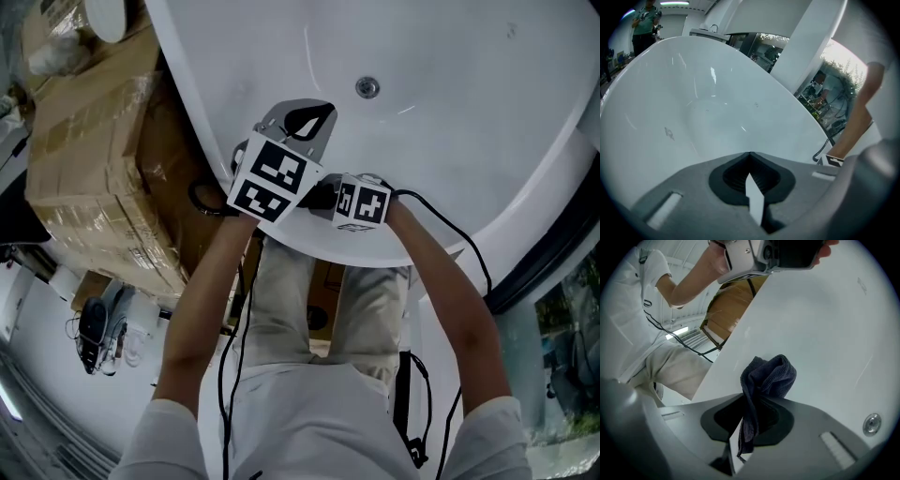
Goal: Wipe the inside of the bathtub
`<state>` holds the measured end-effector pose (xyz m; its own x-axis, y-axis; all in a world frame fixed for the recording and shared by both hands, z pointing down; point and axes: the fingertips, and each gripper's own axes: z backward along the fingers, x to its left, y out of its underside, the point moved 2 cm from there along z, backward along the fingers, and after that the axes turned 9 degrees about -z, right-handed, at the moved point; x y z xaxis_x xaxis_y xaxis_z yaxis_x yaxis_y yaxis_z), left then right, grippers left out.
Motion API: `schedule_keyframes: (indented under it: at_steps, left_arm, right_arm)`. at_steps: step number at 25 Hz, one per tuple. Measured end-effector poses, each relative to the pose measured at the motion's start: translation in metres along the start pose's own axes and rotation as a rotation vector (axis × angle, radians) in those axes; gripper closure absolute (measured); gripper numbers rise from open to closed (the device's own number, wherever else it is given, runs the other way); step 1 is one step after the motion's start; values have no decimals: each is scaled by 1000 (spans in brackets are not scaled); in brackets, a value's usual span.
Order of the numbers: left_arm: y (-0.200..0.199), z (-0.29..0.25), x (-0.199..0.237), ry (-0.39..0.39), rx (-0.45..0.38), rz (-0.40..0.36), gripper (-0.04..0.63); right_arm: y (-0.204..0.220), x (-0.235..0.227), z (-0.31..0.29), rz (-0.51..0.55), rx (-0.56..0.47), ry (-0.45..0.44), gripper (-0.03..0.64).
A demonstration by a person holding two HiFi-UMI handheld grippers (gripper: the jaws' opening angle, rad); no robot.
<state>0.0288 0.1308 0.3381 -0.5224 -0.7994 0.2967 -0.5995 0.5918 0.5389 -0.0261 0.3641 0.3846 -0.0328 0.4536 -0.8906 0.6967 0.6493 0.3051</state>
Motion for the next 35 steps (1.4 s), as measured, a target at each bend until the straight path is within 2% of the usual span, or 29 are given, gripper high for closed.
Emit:
schedule_keyframes:
  at_steps: [4, 8, 11, 15, 18, 21, 27, 32, 35]
  left_arm:
    - [-19, 14, -5, 1, -24, 18, 595]
    - [-40, 30, -12, -3, -40, -10, 595]
    - [-56, 49, -26, -7, -52, -17, 595]
    - [-88, 74, -40, -5, -78, -42, 595]
    - [-105, 100, -55, -8, -89, -57, 595]
    - [-125, 124, -53, -38, -105, -59, 595]
    - [-157, 172, -77, -50, -135, -64, 595]
    - [-187, 213, -87, -101, -186, -28, 595]
    - [-213, 238, -98, -118, -216, -40, 595]
  right_arm:
    - [-4, 25, 3, 7, -20, -6, 563]
    - [-10, 30, 15, -14, -52, 29, 563]
    - [-16, 33, 44, -3, -56, 101, 563]
    - [-25, 25, 99, 17, -67, 284, 563]
    - [-27, 37, 132, -71, -183, 369, 563]
    - [-47, 57, 175, -91, -309, 426, 563]
    - [-73, 122, 239, -97, -459, 474, 563]
    - [-90, 150, 291, -205, -664, 558, 563]
    - [-98, 176, 323, -203, -751, 582, 563]
